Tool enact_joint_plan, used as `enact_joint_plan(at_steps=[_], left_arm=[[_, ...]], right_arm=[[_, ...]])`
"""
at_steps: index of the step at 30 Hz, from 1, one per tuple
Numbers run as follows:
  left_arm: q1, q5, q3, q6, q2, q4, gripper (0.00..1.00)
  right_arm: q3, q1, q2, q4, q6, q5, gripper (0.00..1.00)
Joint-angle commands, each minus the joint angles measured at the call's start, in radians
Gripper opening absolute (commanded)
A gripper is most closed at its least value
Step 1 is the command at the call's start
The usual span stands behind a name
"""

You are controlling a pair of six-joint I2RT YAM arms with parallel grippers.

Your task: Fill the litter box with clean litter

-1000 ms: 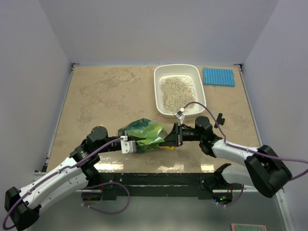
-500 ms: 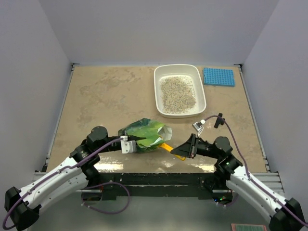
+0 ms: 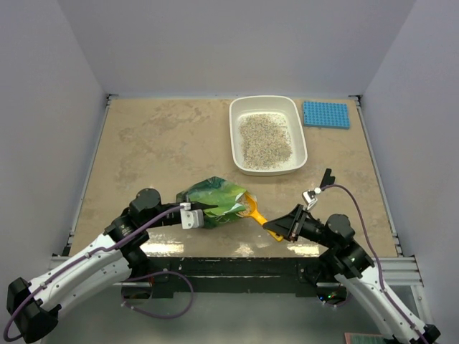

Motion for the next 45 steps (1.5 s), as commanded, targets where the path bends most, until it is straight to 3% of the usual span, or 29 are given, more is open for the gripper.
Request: enact_joint_plan(at_steps=[1, 18, 31, 37, 45], left_arm=[[-0.004, -0.002, 0.021, 0.008, -0.013, 0.085, 0.0], [-0.004, -0.092, 0.012, -0.015, -0.035, 0.128, 0.0], [-0.004, -0.248, 0.004, -0.032, -0.051, 0.159, 0.0], [-0.004, -0.281, 0.012, -0.038, -0.055, 0.154, 0.0], [-0.006, -0.29, 0.006, -0.038, -0.056, 0.159, 0.0]], right_arm=[[0.084, 0.006, -0.007, -0.146, -0.005, 0.082, 0.0], [0.289, 0.006, -0.03, -0.353, -0.025, 0.091, 0.0], [0.449, 0.006, -0.027, -0.451, -0.013, 0.125, 0.0], [0.512, 0.006, 0.029, -0.373, 0.0, 0.192, 0.0], [0.608, 0.006, 0.325, -0.17, -0.051, 0.379, 0.0]])
